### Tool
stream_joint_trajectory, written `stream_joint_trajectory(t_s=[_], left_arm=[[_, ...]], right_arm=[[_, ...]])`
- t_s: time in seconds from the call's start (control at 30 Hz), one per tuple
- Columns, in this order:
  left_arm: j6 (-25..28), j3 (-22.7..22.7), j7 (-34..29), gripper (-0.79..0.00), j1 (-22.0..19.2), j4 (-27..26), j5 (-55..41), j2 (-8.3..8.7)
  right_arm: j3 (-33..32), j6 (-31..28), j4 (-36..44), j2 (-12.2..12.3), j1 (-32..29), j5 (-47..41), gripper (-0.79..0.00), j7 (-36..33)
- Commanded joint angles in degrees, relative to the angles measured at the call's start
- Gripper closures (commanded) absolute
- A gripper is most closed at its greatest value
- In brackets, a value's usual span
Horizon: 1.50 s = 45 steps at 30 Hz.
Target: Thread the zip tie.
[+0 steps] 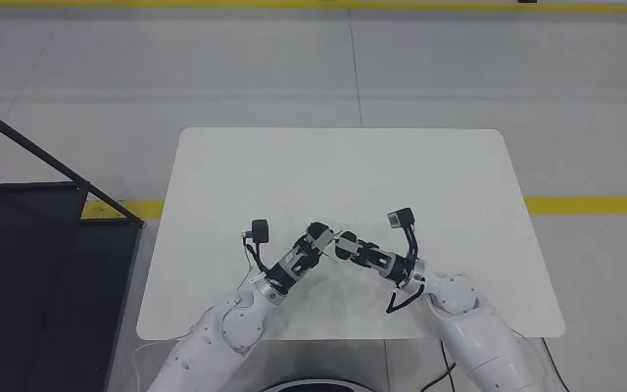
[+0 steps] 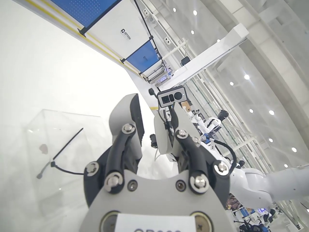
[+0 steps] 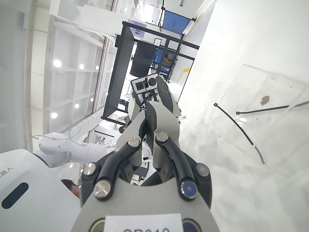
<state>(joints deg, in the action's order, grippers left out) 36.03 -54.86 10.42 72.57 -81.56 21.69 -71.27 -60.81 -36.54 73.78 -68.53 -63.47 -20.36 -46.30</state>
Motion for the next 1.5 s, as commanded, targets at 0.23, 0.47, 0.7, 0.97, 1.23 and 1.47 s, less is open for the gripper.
stream_joint_trajectory(t_s=[0.23, 0.47, 0.7, 0.97, 1.23, 1.47], left_arm=[[0.0, -0.3, -0.1, 0.0, 0.3, 0.1, 0.7, -0.56], [0.2, -0.8, -0.5, 0.0, 0.6, 0.2, 1.1, -0.92], [0.0, -1.2, -1.0, 0.0, 0.8, 0.2, 1.4, -1.23], [-0.2, -2.3, -1.3, 0.0, 0.9, 0.2, 2.0, -1.47], [-0.1, -8.8, -1.4, 0.0, 3.2, -3.4, 2.9, -0.41], [0.0, -18.0, -4.9, 0.0, 7.9, -7.2, 0.7, 1.32]], right_arm=[[0.0, 0.1, -0.3, -0.1, 0.1, -0.1, 0.0, -0.1], [-0.1, 0.1, -0.2, -0.1, 0.1, 0.6, 0.0, 0.1], [-0.2, 0.3, -0.1, -0.1, 0.0, 1.4, 0.0, 0.5], [-0.4, 1.6, 1.0, -0.1, -0.1, 5.6, -0.785, 2.7], [-3.1, 5.3, 9.0, 0.8, -2.8, 19.4, -0.785, 9.5], [-3.5, 14.8, 23.0, 1.3, -7.2, 38.6, -0.785, 17.5]])
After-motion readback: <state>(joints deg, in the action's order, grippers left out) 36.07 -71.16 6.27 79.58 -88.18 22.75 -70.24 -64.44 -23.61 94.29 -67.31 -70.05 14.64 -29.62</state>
